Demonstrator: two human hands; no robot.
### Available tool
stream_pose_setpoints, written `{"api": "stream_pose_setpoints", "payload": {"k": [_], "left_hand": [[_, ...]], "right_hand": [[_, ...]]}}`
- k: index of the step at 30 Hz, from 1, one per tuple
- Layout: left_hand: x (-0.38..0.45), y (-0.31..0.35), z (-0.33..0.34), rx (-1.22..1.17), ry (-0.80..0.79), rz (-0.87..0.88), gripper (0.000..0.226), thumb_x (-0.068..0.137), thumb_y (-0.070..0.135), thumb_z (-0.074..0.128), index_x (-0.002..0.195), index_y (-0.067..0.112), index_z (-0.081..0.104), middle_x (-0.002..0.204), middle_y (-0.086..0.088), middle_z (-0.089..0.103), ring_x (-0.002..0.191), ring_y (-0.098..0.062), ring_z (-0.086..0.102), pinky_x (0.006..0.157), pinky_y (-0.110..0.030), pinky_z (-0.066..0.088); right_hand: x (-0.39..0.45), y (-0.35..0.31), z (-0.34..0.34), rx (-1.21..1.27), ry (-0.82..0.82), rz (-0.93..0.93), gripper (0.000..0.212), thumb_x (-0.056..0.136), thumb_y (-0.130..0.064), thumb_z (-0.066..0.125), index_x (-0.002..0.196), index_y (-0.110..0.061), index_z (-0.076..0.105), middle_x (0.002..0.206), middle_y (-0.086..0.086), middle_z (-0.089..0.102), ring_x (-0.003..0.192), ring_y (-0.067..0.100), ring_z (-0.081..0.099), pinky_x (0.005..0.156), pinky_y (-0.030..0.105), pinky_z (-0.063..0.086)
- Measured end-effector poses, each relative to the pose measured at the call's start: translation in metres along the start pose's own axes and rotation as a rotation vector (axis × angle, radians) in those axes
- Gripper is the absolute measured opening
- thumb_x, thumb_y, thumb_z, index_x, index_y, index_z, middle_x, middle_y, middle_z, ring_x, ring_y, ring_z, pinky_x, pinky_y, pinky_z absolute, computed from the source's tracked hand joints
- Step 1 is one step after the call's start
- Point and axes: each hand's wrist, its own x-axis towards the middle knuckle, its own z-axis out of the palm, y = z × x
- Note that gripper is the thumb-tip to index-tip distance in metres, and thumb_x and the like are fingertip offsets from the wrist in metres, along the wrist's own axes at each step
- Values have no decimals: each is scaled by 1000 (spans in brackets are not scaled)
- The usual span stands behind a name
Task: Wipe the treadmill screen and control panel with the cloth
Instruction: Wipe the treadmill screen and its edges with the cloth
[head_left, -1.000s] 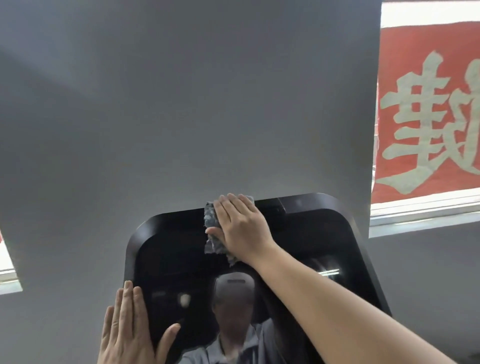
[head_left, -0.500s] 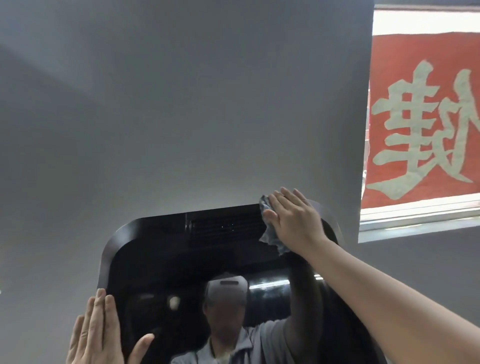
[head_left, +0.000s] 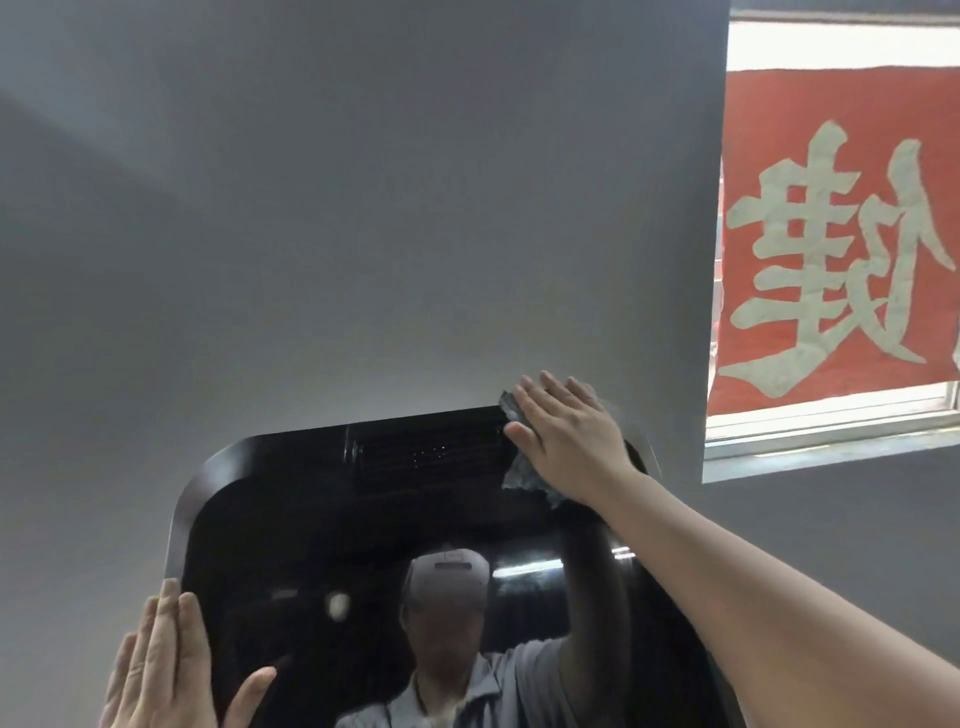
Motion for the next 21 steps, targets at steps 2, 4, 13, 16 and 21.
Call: {"api": "stream_pose_setpoints", "payload": {"k": [2,4,13,16,21], "left_hand": [[-2,2,2,-3,43,6,98,98,71,26,141,-16,42,147,-38,42,128,-58,47,105,-66,36],[-4,3,8,10,87,14,96,99,68,27,146,-15,37,152,-37,36,132,-58,43,107,-69,36],[1,5,20,-14,120,59,94,100,66,30,147,-15,34,152,-37,35,136,-57,39,110,-68,34],[-6,1,31,-33,80,36,92,100,65,27,152,-10,26,161,-28,25,146,-51,29,114,-71,27],[-14,-10,31,-53,2,8,94,99,65,25,154,-11,20,166,-23,17,151,-46,20,115,-72,24]], "right_hand": [[8,-17,0,46,-32,-46,104,88,-73,-20,155,-16,35,161,1,33,152,19,21,125,39,10],[2,-6,-1,37,-45,-75,101,90,-74,-15,155,-14,33,162,3,32,152,20,22,125,40,12],[-20,26,-3,-26,-76,148,105,82,-80,-18,160,-16,12,168,2,12,155,22,1,126,41,4],[4,8,-7,-37,-72,24,105,83,-78,-20,159,-18,19,166,0,23,154,22,11,125,42,8],[-3,27,-1,-22,-68,30,91,89,-73,-7,160,-19,16,166,2,22,154,22,11,125,41,9]]}}
